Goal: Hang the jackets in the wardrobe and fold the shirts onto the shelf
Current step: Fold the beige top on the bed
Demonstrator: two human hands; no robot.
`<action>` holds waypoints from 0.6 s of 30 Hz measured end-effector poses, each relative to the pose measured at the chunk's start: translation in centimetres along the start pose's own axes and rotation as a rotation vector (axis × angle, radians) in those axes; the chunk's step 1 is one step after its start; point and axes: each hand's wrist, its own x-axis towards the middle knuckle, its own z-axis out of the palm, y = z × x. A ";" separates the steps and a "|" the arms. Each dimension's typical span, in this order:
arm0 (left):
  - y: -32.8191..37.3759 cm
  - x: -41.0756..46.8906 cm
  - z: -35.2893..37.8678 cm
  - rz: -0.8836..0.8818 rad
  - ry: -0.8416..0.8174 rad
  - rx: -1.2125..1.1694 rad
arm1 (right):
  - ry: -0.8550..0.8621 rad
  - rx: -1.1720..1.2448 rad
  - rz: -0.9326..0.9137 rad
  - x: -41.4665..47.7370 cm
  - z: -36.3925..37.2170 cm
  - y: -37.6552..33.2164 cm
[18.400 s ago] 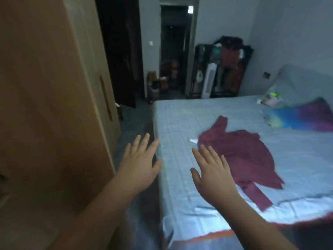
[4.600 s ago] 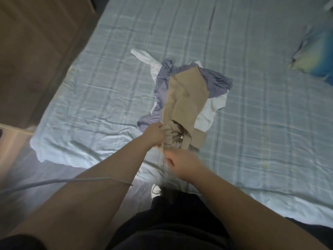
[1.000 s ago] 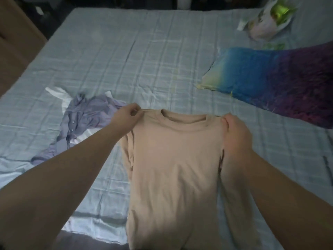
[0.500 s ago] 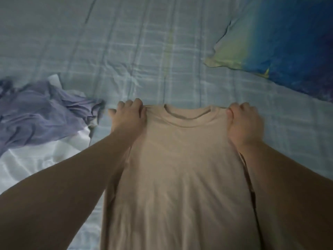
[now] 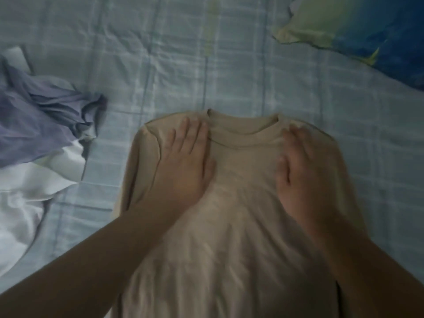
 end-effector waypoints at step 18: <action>0.2 -0.2 1.5 -0.060 -0.090 0.108 | -0.224 -0.118 0.037 -0.1 3.5 -1.8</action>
